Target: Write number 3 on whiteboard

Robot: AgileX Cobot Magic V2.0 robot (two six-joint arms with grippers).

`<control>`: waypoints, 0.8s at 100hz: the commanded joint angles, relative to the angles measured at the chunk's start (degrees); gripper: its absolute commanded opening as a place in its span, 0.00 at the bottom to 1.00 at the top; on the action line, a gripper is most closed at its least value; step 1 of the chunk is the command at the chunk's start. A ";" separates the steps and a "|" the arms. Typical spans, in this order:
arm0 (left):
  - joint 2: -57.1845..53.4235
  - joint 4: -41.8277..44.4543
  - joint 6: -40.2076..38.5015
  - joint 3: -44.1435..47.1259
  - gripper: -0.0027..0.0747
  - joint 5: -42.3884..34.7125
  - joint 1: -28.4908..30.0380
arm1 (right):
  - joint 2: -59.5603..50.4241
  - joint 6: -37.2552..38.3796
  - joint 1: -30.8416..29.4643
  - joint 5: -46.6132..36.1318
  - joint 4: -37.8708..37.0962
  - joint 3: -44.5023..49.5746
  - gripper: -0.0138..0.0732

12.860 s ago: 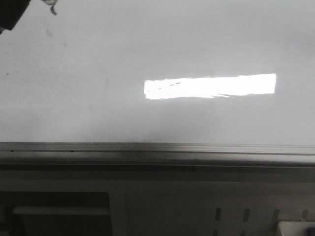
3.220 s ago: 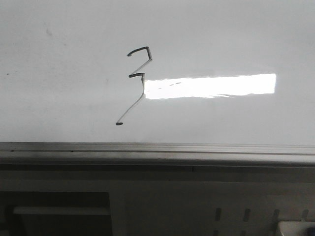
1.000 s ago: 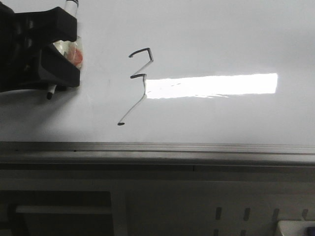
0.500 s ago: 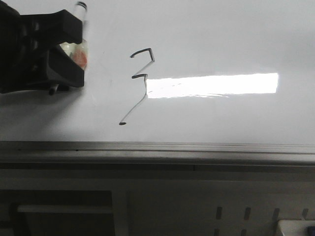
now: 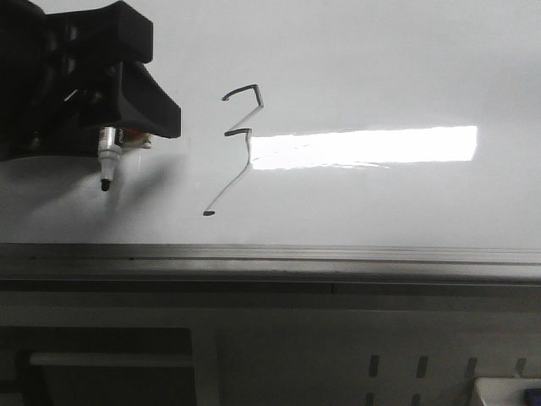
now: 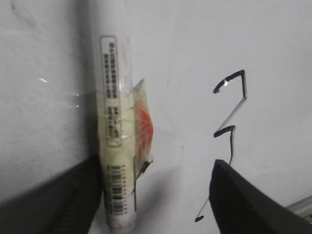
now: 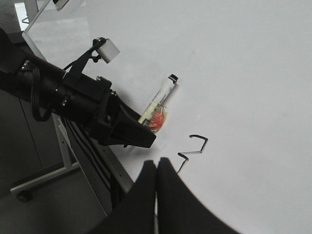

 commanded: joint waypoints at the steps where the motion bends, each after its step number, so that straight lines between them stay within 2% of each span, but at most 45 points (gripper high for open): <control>1: 0.30 -0.74 -0.28 0.17 0.74 -7.52 1.25 | 0.27 0.00 -0.32 -3.79 1.43 -1.47 0.08; 26: -10.39 -0.49 -0.01 0.11 0.75 -4.54 1.25 | 0.14 0.00 -0.32 -4.69 1.43 -1.47 0.08; 51: -28.25 4.09 11.03 0.25 0.72 -2.41 1.25 | -2.85 0.00 -0.32 -5.25 0.51 -1.33 0.08; 63: -36.88 5.12 16.02 1.43 0.58 -0.23 1.25 | -6.16 0.00 -0.32 -7.77 0.31 1.36 0.08; 70: -41.43 5.12 17.10 2.81 0.45 0.84 1.25 | -8.94 0.00 -0.32 -11.50 0.31 5.01 0.08; 80: -46.81 5.12 17.10 5.59 0.19 2.44 1.25 | -14.00 0.00 -0.32 -18.90 0.31 12.65 0.08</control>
